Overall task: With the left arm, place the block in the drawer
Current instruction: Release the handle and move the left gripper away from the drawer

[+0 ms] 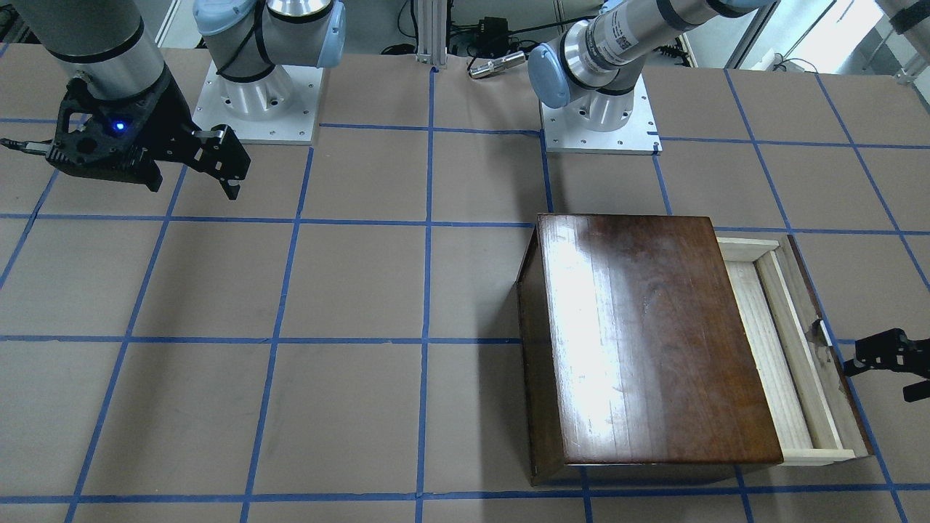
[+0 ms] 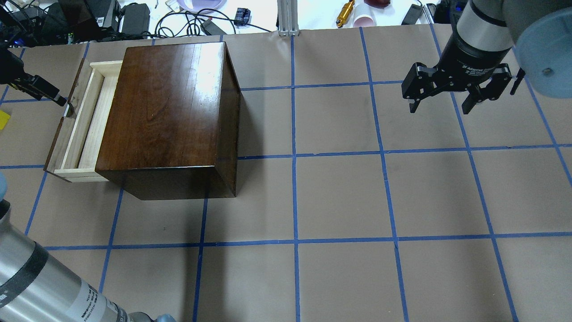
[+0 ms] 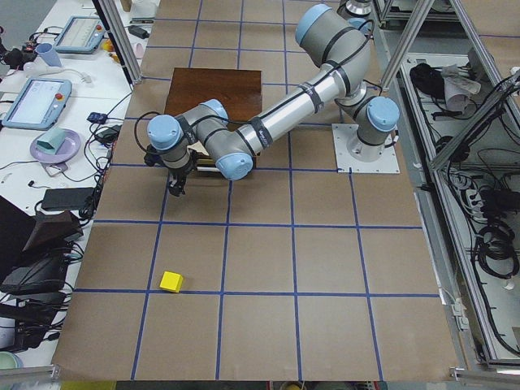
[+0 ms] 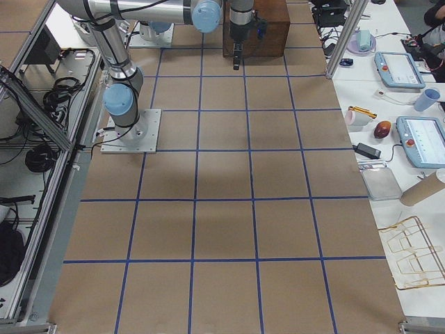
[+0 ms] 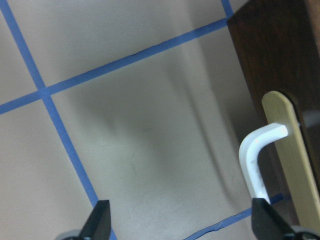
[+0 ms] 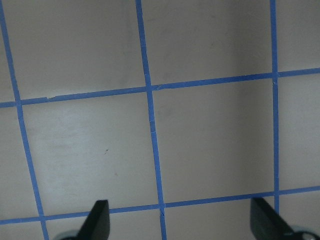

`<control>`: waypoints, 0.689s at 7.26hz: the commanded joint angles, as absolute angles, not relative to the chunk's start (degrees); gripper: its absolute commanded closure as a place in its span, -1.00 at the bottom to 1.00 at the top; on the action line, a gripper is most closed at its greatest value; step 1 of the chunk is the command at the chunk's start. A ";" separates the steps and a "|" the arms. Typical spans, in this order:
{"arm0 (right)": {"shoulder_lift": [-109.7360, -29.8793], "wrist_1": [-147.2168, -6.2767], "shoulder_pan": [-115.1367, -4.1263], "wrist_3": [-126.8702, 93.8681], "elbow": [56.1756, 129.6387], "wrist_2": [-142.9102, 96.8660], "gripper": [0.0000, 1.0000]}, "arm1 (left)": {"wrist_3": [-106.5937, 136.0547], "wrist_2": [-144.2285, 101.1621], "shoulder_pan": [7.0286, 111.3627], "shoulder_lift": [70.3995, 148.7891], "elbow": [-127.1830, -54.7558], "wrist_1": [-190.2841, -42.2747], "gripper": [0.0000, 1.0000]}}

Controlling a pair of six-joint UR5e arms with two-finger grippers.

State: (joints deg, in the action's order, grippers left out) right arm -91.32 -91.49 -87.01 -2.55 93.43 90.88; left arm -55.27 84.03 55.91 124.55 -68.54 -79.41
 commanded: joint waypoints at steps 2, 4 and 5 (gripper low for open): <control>-91.32 -91.49 -87.01 -2.55 93.43 90.88 -1.00 | -54.41 88.24 52.31 126.20 -65.48 -77.44 -1.00; -91.32 -91.49 -87.01 -2.55 93.43 90.88 -1.00 | -54.49 88.24 50.37 127.70 -64.87 -74.45 -1.00; -91.32 -91.49 -87.01 -2.55 93.43 90.88 -1.00 | -54.67 88.24 49.84 128.66 -64.17 -72.62 -1.00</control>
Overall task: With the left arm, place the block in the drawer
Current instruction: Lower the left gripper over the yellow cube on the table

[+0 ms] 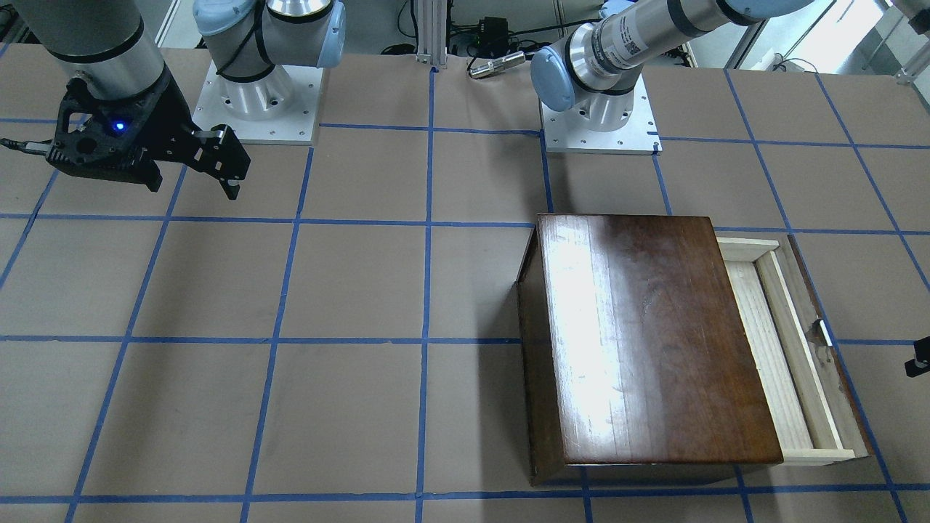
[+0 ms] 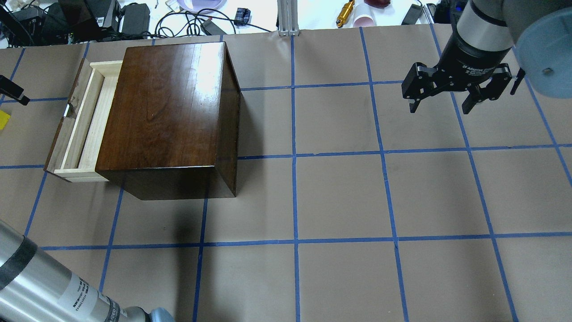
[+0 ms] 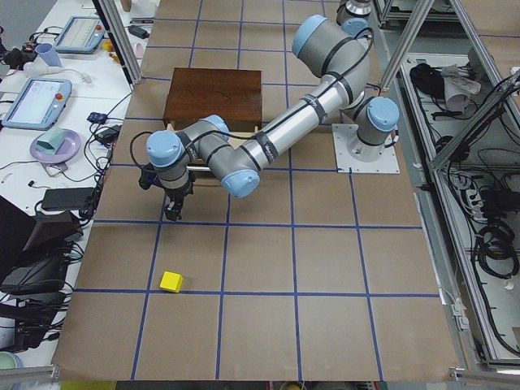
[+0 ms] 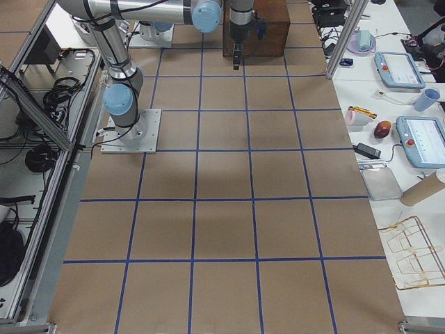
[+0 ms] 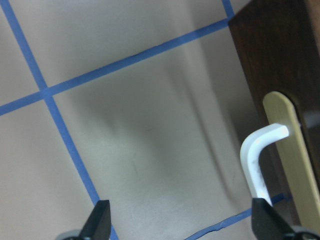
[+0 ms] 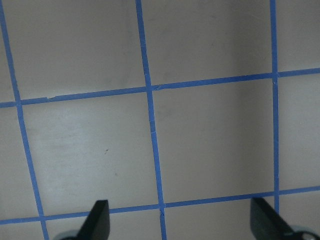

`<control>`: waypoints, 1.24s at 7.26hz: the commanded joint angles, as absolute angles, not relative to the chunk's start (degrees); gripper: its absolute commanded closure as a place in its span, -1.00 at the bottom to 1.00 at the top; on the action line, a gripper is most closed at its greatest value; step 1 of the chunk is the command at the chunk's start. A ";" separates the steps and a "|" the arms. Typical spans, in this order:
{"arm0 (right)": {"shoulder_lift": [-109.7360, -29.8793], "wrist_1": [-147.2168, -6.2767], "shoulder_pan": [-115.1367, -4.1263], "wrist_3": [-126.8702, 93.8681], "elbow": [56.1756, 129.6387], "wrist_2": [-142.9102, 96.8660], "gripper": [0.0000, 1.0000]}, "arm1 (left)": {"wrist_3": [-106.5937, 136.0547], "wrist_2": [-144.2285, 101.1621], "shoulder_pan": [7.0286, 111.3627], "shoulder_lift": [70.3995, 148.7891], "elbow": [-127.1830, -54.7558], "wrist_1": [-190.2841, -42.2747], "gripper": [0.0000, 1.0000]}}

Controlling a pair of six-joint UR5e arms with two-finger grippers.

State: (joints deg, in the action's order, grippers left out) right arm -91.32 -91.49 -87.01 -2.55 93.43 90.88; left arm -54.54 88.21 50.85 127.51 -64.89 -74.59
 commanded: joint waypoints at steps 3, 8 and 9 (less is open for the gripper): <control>-91.32 -91.49 -87.01 -2.55 93.43 90.88 -1.00 | -55.28 88.15 47.64 130.86 -62.24 -71.81 -1.00; -91.32 -91.49 -86.92 -2.55 93.43 90.88 -1.00 | -53.63 87.45 41.67 137.53 -54.43 -67.59 -1.00; -91.32 -91.49 -87.01 -2.55 93.43 90.88 -1.00 | -53.61 87.45 41.31 139.98 -51.53 -67.50 -1.00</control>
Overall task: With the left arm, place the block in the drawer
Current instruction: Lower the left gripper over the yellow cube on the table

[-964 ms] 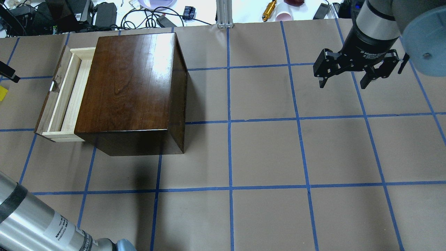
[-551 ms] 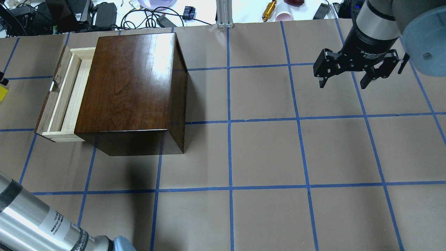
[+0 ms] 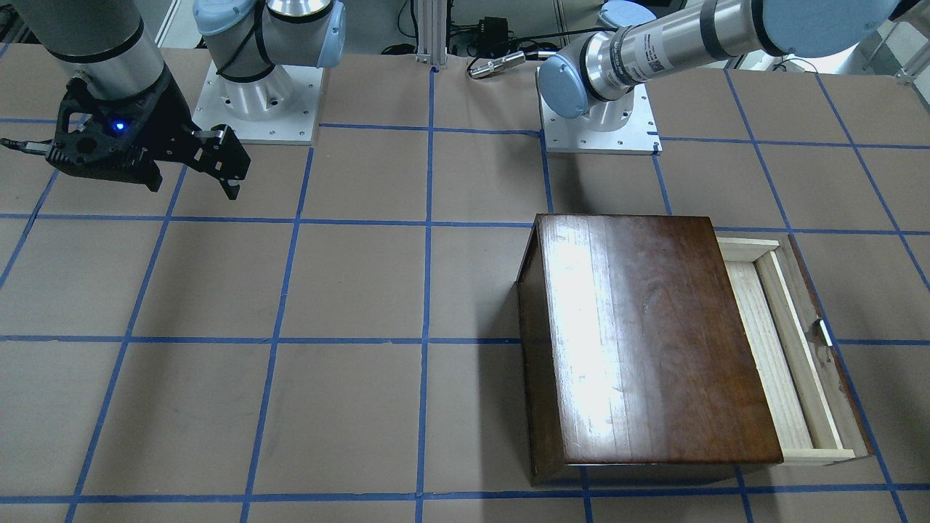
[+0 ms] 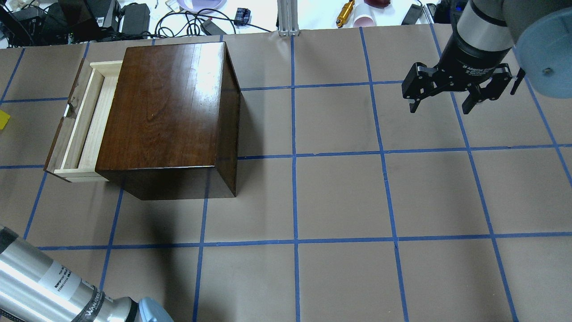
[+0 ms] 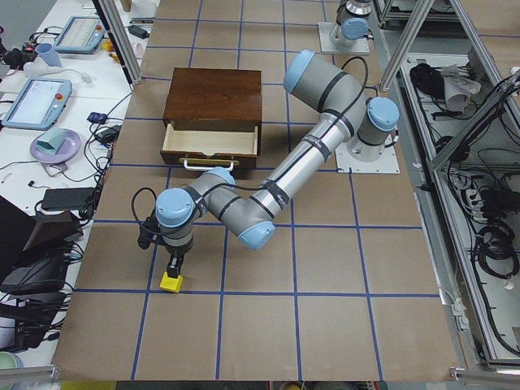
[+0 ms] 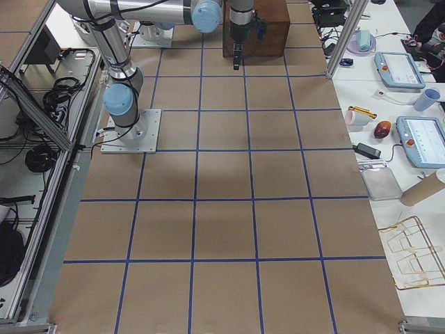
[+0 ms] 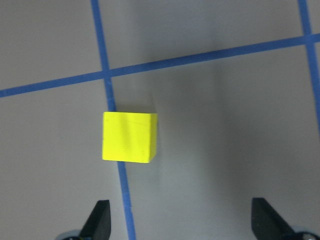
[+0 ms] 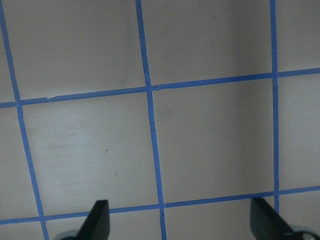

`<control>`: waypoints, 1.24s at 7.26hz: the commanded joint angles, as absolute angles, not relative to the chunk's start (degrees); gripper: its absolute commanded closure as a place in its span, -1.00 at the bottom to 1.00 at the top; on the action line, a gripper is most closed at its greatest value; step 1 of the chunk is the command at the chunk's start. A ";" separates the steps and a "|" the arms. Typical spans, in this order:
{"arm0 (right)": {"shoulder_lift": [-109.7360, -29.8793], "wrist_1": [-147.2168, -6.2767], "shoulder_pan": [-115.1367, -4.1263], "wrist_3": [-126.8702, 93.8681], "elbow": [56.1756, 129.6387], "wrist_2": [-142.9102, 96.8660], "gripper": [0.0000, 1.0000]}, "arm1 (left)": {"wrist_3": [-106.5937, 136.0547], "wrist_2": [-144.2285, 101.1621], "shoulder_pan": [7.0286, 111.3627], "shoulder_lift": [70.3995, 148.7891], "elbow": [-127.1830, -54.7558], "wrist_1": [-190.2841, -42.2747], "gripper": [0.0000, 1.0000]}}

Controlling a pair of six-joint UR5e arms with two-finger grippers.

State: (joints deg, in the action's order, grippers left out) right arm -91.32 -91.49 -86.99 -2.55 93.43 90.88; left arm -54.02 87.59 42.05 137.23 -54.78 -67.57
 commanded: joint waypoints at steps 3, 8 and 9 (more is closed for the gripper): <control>-91.32 -91.49 -86.92 -2.55 93.43 90.88 -1.00 | -50.99 87.45 40.96 145.89 -46.67 -67.41 -1.00; -91.32 -91.49 -87.01 -2.55 93.43 90.88 -1.00 | -47.55 86.84 41.04 147.65 -46.58 -65.49 -1.00; -91.32 -91.49 -87.01 -2.55 93.43 90.88 -1.00 | -47.55 86.75 41.04 148.27 -46.67 -63.74 -1.00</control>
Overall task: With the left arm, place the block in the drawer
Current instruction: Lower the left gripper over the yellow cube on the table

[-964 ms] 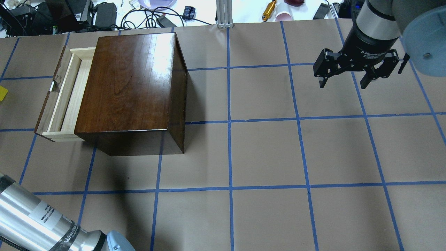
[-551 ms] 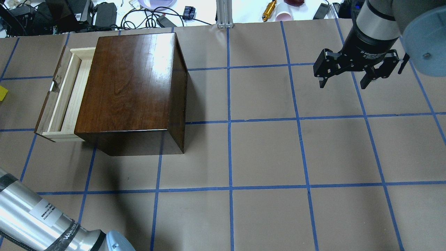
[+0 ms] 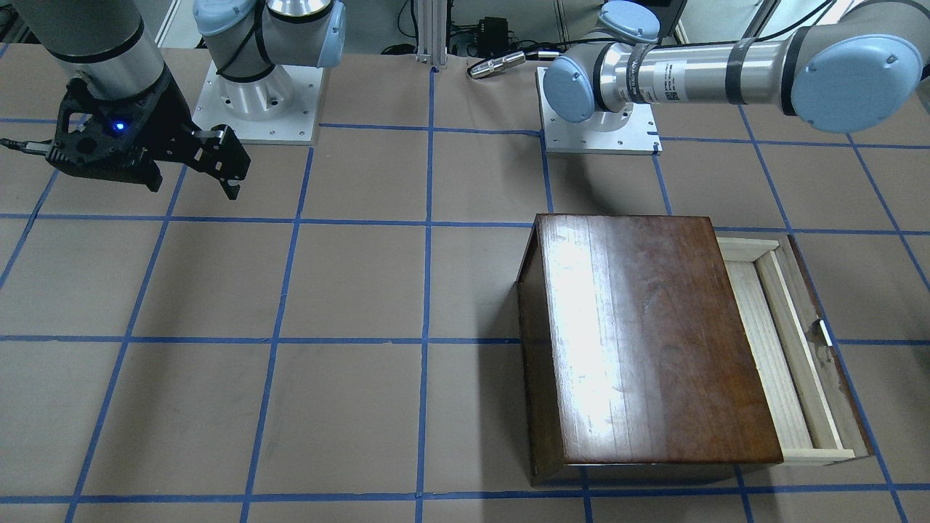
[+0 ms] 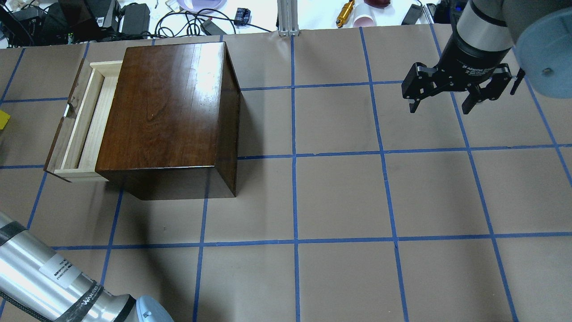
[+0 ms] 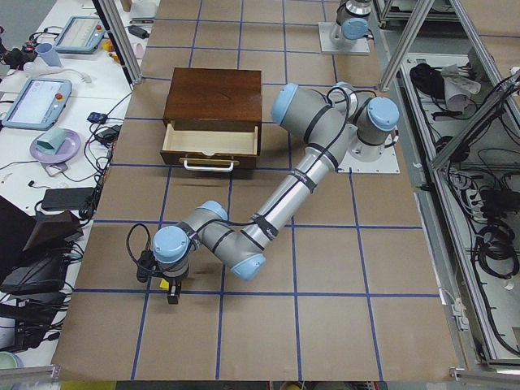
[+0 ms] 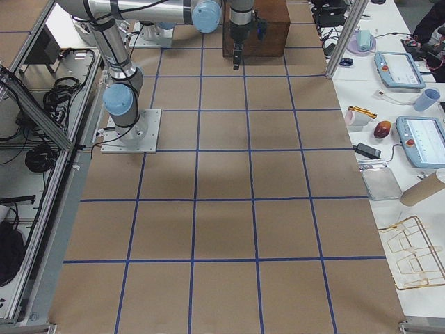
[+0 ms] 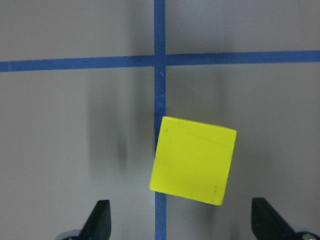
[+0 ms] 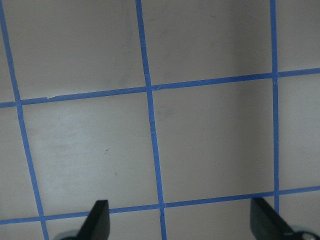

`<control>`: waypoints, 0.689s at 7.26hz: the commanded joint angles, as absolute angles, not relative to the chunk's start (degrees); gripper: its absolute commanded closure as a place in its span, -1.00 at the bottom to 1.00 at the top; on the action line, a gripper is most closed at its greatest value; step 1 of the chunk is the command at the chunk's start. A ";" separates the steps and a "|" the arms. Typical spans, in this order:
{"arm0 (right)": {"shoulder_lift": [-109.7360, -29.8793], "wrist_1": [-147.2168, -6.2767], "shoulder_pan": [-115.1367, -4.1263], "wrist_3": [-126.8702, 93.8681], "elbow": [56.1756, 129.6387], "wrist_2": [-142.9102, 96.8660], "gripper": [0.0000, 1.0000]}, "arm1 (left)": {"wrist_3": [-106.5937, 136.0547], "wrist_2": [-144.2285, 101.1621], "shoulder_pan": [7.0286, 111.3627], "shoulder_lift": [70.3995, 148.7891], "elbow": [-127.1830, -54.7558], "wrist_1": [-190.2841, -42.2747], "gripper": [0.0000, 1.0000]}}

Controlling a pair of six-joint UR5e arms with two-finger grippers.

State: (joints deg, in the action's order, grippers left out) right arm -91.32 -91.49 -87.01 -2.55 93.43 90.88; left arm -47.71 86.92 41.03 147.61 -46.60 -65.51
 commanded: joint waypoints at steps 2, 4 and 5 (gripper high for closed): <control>-91.32 -91.49 -86.92 -2.55 93.52 90.88 -1.00 | -47.37 85.70 41.13 149.50 -46.67 -63.72 -1.00; -91.32 -91.49 -86.92 -2.55 93.43 90.88 -1.00 | -47.81 84.82 41.13 149.77 -46.67 -63.72 0.25; -91.32 -91.49 -87.01 -2.55 93.43 90.88 -1.00 | -48.51 84.81 41.13 149.68 -46.67 -63.72 0.88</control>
State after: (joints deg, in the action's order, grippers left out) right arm -91.32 -91.49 -86.96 -2.55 93.44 90.88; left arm -47.89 84.97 41.13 149.69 -46.67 -63.73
